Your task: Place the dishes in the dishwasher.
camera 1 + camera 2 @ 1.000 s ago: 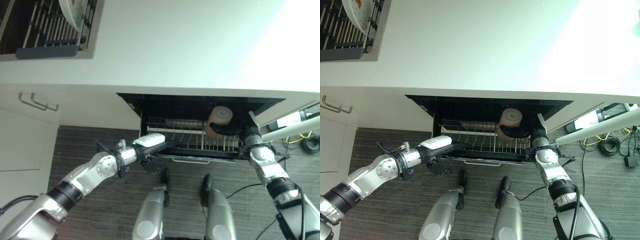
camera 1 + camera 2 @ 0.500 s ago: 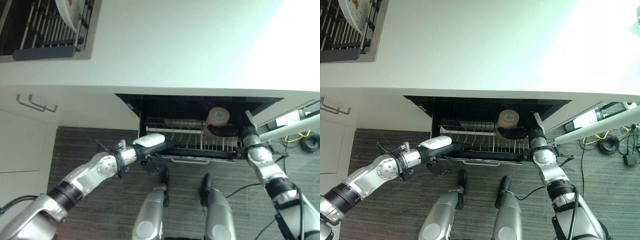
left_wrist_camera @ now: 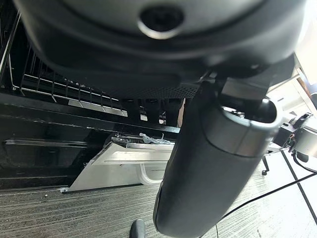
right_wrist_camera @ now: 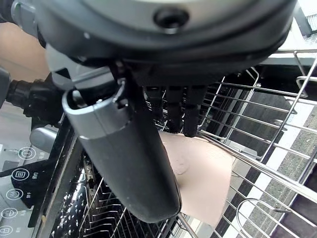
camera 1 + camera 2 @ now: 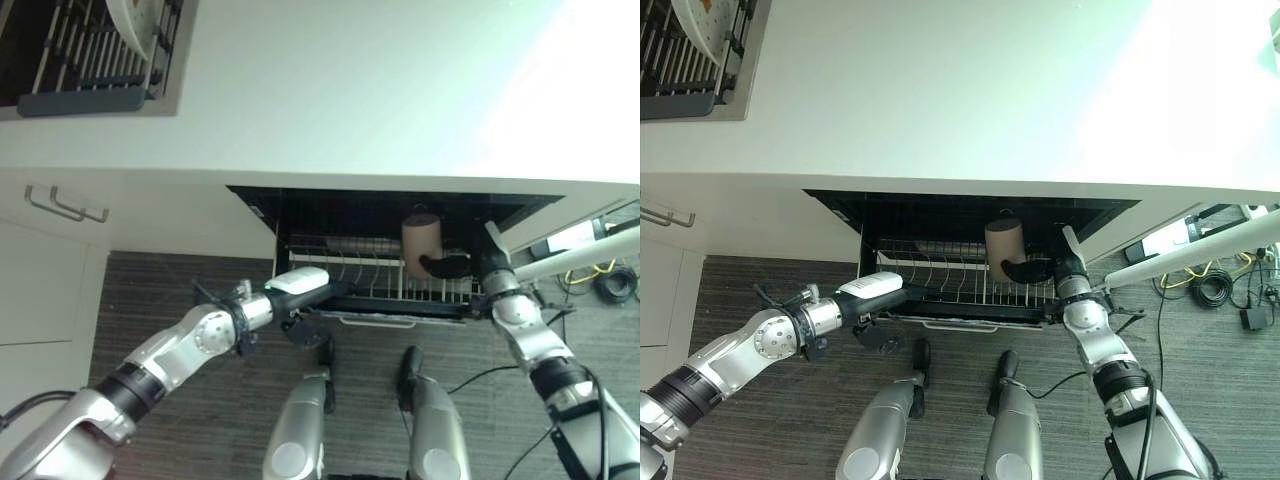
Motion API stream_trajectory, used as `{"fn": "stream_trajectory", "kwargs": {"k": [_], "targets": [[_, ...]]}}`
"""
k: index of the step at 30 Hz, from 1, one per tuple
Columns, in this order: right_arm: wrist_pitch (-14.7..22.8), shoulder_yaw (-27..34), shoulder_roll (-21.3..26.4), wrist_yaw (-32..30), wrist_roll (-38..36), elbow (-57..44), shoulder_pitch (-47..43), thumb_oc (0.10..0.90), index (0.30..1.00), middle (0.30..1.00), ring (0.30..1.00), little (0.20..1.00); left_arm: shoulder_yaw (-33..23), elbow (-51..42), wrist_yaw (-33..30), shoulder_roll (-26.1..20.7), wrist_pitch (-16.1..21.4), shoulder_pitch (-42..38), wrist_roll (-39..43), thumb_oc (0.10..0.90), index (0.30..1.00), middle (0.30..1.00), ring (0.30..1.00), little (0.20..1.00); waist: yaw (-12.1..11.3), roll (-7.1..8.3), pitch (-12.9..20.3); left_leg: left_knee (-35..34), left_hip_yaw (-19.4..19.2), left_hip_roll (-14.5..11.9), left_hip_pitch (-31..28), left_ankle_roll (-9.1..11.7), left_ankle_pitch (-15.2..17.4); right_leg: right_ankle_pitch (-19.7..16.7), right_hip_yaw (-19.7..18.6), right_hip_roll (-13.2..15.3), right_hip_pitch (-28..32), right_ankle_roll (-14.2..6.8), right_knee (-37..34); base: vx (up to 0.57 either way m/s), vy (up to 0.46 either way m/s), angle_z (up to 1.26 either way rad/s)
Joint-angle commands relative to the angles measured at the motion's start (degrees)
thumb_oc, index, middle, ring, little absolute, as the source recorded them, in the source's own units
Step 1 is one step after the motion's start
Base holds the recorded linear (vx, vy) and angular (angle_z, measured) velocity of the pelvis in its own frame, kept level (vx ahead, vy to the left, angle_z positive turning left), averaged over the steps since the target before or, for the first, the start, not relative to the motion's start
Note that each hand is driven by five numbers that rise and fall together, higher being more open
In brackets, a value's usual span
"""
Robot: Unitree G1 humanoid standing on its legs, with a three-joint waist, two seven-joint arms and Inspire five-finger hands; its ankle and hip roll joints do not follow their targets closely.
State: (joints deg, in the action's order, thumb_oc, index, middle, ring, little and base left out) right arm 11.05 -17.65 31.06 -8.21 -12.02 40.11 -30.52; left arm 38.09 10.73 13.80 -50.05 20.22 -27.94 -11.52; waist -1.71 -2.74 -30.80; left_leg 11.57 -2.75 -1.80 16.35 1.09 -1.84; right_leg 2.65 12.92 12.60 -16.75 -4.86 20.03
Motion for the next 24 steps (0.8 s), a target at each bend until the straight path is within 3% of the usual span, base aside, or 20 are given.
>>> {"fn": "stream_trajectory", "kwargs": {"k": [1,11,24], "targets": [[0.77,2.57,3.25,-3.29,-2.75,0.26,4.24,0.8,0.9,0.9,0.9,0.9,-4.29,-4.5,-3.08,2.35,2.75,-0.21,0.68,0.8,0.9,0.9,0.9,0.9,0.88,-0.56,1.0,5.62,-1.37,-2.64,-0.39,0.93,9.62,0.85,-4.1,0.62,1.07,-4.21,-2.85,0.0,0.0,0.0],[9.87,6.67,2.0,-11.7,-3.49,-10.69,8.44,0.8,0.9,0.9,0.9,0.9,-6.11,-5.62,-3.46,3.62,2.19,2.9,-0.81,0.8,0.9,0.9,0.9,0.9,2.24,-1.02,1.0,5.62,-2.17,-2.76,-1.33,0.98,10.17,1.22,-4.39,0.85,1.65,-4.27,-2.85,0.0,0.018,-0.02],[17.15,9.57,-1.03,-11.25,-8.53,-22.33,15.68,0.8,0.9,0.9,0.9,0.9,-9.69,-6.89,-3.94,4.01,2.14,7.27,-2.42,0.8,0.9,0.9,0.9,0.9,4.44,-0.96,1.1,5.62,-4.0,-3.3,-3.29,1.02,10.9,2.01,-4.51,1.0,3.08,-4.13,-2.85,-0.01,0.019,-0.03]]}}
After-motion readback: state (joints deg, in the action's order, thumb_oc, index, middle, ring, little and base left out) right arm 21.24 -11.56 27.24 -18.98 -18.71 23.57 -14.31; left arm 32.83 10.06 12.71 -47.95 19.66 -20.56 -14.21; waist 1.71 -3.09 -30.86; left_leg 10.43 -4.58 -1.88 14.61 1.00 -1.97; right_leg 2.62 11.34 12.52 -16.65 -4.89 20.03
